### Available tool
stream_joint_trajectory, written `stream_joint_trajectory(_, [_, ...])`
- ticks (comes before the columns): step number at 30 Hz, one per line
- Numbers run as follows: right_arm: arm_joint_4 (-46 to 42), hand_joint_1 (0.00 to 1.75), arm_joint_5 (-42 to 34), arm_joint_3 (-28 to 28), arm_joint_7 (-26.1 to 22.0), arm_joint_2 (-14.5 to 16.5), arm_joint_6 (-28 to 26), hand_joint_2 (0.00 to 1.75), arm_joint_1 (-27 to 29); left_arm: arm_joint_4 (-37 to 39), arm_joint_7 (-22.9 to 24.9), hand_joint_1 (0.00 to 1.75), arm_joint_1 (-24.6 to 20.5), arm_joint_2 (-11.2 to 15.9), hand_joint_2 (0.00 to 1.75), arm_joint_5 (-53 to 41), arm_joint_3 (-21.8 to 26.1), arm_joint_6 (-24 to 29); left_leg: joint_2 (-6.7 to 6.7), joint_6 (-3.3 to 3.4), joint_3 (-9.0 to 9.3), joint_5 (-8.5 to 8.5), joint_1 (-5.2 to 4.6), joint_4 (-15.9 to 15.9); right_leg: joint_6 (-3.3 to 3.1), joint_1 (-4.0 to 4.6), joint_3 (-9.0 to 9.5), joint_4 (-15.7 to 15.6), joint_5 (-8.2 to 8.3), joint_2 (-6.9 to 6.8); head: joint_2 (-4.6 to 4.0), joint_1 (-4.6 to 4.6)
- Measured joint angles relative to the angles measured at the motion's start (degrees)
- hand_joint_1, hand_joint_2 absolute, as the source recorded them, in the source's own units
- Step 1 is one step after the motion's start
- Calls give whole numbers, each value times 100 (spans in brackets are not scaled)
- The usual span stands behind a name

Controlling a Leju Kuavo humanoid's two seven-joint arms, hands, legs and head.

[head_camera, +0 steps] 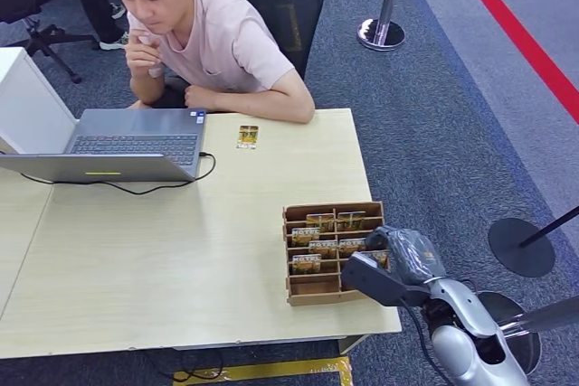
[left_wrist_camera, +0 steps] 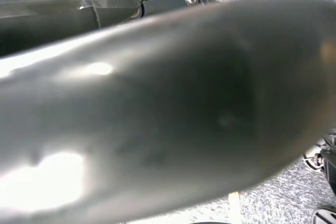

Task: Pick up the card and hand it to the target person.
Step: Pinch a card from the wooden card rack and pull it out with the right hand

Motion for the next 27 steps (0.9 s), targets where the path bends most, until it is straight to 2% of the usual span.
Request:
stream_joint_trajectory(7, [31, 102, 7, 2, 8, 3, 25, 175, 0, 0, -37, 0, 0, 0, 0, 30, 30, 1, 0, 0, 0, 0, 0, 0, 0, 0, 0, 0, 0, 0, -1, 0])
stream_joint_trajectory(11, [42, 105, 7, 3, 8, 11, 30, 175, 1, 0, -57, 0, 0, 0, 175, 40, 62, -1, 0, 0, 1, 0, 0, 0, 0, 0, 0, 0, 0, 0, -1, 0])
stream_joint_trajectory(24, [42, 106, 16, 4, 32, 15, 71, 175, 4, 0, -155, 0, 0, 2, 175, 75, 126, -50, 0, 0, 1, 0, 0, 0, 0, 0, 0, 0, 0, 0, 1, 0])
stream_joint_trajectory(27, [42, 114, 16, 4, 32, 15, 72, 175, 11, 0, -173, 0, 0, 2, 175, 94, 131, -50, 0, 0, 1, 0, 0, 0, 0, 0, 0, 0, 0, 0, 2, 0])
